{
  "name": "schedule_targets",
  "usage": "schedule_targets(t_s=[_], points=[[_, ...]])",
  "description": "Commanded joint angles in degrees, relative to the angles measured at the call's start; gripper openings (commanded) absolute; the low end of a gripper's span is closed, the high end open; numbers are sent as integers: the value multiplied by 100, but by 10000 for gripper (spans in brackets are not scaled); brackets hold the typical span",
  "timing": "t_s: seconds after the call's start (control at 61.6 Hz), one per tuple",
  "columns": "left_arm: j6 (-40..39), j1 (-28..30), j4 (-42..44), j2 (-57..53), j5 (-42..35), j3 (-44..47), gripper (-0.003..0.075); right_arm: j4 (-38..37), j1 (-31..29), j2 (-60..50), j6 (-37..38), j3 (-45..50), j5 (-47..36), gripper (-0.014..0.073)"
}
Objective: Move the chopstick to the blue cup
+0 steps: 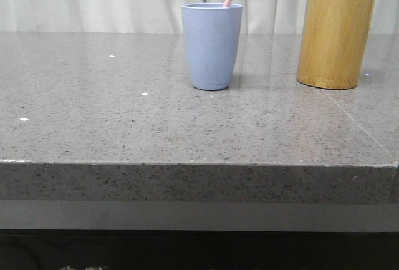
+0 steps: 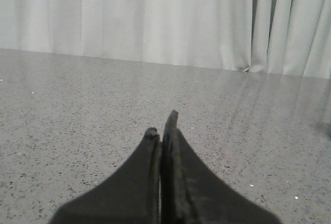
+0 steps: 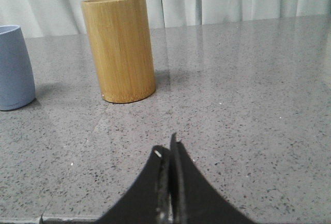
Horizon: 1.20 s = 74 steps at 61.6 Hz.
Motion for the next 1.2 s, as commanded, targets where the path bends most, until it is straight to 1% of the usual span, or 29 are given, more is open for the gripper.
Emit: schedule_targets(t_s=[0.0,0.195,0.893,1.185], points=[[-10,11,-47,-134,-473,66,-19,6,-44,-122,-26,-24,-499,-67],[-10,11,-47,-134,-473,66,-19,6,-254,-122,-26,-24,-499,-67],[-10,11,-47,-134,-473,66,-19,6,-259,-122,-26,-24,-499,-67],[-10,11,-47,-134,-473,66,-19,-212,-260,-122,-26,-24,-560,-67]])
